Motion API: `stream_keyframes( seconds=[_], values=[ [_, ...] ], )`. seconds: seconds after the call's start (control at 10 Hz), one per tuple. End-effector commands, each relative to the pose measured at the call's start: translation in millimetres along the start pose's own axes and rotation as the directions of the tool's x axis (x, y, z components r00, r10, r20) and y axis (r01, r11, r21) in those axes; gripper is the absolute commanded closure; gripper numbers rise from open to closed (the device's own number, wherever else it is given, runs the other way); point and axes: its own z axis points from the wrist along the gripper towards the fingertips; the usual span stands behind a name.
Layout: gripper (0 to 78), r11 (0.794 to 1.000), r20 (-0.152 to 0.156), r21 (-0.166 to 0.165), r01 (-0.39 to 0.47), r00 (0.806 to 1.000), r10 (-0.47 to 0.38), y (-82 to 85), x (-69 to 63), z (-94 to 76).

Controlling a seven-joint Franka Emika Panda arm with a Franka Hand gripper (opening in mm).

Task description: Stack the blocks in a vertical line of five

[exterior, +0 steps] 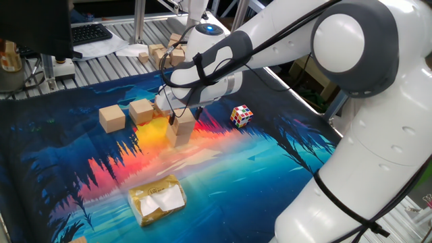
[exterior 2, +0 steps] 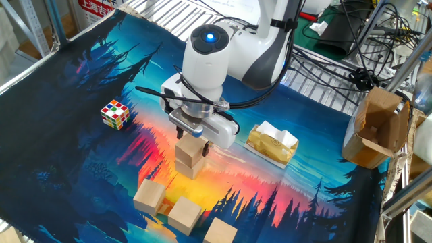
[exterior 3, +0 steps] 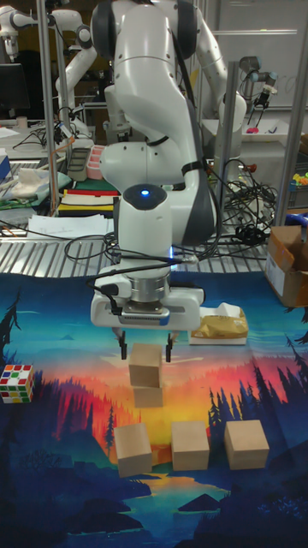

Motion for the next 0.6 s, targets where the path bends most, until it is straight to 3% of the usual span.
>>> stream_keyframes(
  seconds=[0.1,0.3,0.4,0.6],
  values=[
    [0.1,1.000,-0.003,0.002,-0.002,1.000,0.002,0.5,1.3,1.6],
    [0.1,1.000,-0.003,0.002,-0.002,1.000,0.002,0.5,1.3,1.6],
    [0.1,0.999,0.014,0.032,0.003,1.000,-0.004,3.0,6.9,-5.8],
    [0.1,0.999,0.015,0.032,-0.003,1.000,0.002,2.9,6.4,-8.5]
  ],
)
